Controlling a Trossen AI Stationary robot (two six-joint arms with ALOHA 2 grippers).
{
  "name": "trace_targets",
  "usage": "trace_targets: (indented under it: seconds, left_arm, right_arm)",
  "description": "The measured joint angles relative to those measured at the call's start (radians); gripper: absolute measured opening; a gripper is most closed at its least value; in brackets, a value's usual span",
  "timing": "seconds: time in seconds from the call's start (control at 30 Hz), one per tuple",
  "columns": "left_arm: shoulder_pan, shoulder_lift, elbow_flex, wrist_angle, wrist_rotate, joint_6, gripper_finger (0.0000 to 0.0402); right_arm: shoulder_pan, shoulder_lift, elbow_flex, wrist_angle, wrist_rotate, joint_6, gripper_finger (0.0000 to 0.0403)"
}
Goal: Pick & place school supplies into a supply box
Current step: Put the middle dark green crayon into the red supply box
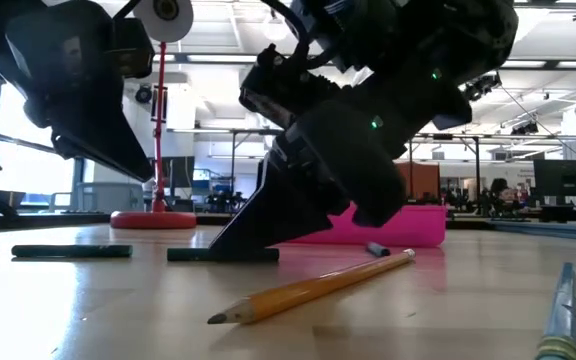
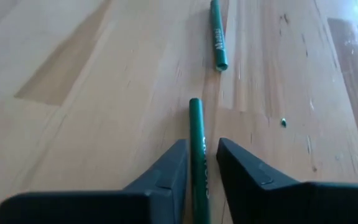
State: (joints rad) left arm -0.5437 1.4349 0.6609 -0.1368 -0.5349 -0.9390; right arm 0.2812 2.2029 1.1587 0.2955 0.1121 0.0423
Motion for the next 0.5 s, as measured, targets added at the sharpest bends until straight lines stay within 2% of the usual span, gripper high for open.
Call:
trace_targets:
  seconds: [0.17, 0.3, 0.4, 0.5]
  left_arm:
    - [0.0, 0.0, 0.0, 0.0, 0.0, 0.0, 0.0069]
    - [0.0, 0.0, 0.0, 0.0, 0.0, 0.0, 0.0069]
    - [0.0, 0.0, 0.0, 0.004, -0.001, 0.0, 0.0069]
    - [0.0, 0.0, 0.0, 0.007, -0.011, -0.007, 0.0069]
  right_arm:
    - [-0.001, 0.025, 0.001, 0.041, 0.003, -0.023, 0.0009]
    - [0.001, -0.03, -0.001, 0.019, 0.002, -0.022, 0.0021]
    - [0.002, -0.111, -0.006, -0.083, -0.006, -0.061, 0.0017]
    - [0.002, -0.221, -0.01, -0.198, 0.061, -0.074, 0.0006]
